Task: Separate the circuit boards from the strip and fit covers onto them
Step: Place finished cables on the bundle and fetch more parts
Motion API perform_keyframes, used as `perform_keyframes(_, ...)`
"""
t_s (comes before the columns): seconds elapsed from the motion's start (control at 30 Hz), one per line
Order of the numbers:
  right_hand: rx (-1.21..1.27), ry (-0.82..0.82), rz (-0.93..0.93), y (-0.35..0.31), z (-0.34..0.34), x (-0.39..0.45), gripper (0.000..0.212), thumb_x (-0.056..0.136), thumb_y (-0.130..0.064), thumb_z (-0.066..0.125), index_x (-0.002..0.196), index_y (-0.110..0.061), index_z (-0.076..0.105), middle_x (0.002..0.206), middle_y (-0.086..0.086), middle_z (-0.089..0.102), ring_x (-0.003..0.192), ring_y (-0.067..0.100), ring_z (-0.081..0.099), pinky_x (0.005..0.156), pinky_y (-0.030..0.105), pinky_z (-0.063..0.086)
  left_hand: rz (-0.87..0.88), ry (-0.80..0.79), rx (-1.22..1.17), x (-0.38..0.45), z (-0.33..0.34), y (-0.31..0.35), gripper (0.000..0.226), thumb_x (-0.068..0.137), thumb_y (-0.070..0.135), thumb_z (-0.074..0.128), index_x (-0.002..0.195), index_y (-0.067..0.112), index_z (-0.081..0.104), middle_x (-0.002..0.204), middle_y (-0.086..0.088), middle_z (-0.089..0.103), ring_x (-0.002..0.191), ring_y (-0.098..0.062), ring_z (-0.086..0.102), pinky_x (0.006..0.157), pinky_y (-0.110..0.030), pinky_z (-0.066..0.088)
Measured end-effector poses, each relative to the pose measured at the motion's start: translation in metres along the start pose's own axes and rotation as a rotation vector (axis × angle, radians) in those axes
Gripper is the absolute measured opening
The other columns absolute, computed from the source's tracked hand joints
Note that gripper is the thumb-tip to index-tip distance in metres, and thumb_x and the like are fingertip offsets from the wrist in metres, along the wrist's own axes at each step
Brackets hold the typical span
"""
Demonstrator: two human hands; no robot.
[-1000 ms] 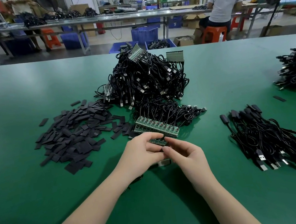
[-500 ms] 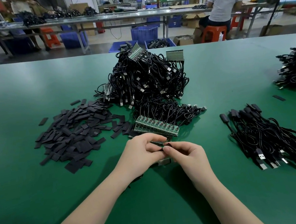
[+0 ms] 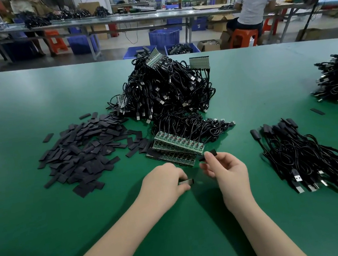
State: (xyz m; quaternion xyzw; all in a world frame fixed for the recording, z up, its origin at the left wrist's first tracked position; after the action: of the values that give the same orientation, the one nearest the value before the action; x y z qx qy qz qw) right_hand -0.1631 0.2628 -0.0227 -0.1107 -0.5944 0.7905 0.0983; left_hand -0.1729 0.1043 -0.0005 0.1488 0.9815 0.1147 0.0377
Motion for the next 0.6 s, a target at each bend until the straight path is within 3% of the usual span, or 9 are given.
perform_keyframes(0.1, -0.056, -0.002, -0.009, 0.004, 0.003, 0.0, 0.013, 0.088, -0.014, 0.073, 0.078, -0.01, 0.066, 0.074, 0.005, 0.074, 0.073, 0.016, 0.071, 0.066, 0.024, 0.057, -0.015, 0.075, 0.035, 0.001, -0.002, 0.003, 0.019, 0.096, 0.045, 0.053, 0.106, 0.034, 0.065, 0.106, 0.008, 0.059, 0.099, -0.017, 0.059, 0.066, -0.027, 0.036)
perform_keyframes(0.23, -0.14, -0.02, -0.051, 0.003, 0.005, -0.002, 0.01, 0.087, -0.016, 0.074, 0.079, -0.012, 0.069, 0.076, 0.004, 0.074, 0.073, 0.013, 0.07, 0.071, 0.025, 0.059, -0.013, 0.238, -0.144, -0.001, -0.009, 0.002, 0.013, 0.098, 0.038, 0.049, 0.104, 0.034, 0.06, 0.101, 0.011, 0.061, 0.092, -0.013, 0.058, 0.063, -0.029, 0.038)
perform_keyframes(0.4, -0.114, -0.037, -0.058, 0.003, 0.008, -0.003, 0.005, 0.09, -0.013, 0.071, 0.086, -0.01, 0.068, 0.082, 0.004, 0.076, 0.075, 0.013, 0.071, 0.071, 0.022, 0.057, 0.003, 0.287, -0.432, -0.013, 0.0, -0.013, 0.012, 0.094, 0.036, 0.059, 0.103, 0.037, 0.066, 0.097, 0.019, 0.064, 0.091, -0.001, 0.058, 0.075, -0.022, 0.048)
perform_keyframes(0.6, -0.106, -0.06, -0.049, 0.003, 0.012, -0.006, 0.007, 0.09, -0.014, 0.07, 0.085, -0.011, 0.067, 0.079, 0.003, 0.075, 0.077, 0.016, 0.072, 0.071, 0.024, 0.058, 0.024, 0.425, -0.493, -0.026, -0.016, -0.023, 0.027, 0.091, 0.018, 0.063, 0.114, 0.032, 0.071, 0.109, 0.019, 0.067, 0.1, 0.002, 0.059, 0.086, -0.02, 0.049)
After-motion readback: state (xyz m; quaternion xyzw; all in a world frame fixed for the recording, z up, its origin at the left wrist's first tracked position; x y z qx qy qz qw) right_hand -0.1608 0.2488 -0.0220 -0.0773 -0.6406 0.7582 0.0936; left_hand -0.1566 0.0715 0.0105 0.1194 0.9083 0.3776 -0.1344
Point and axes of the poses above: each hand's wrist, its own x-axis towards the middle knuckle, its own z-axis out of the palm, y = z × x, the point moved 10 cm from there along x, towards the middle knuckle
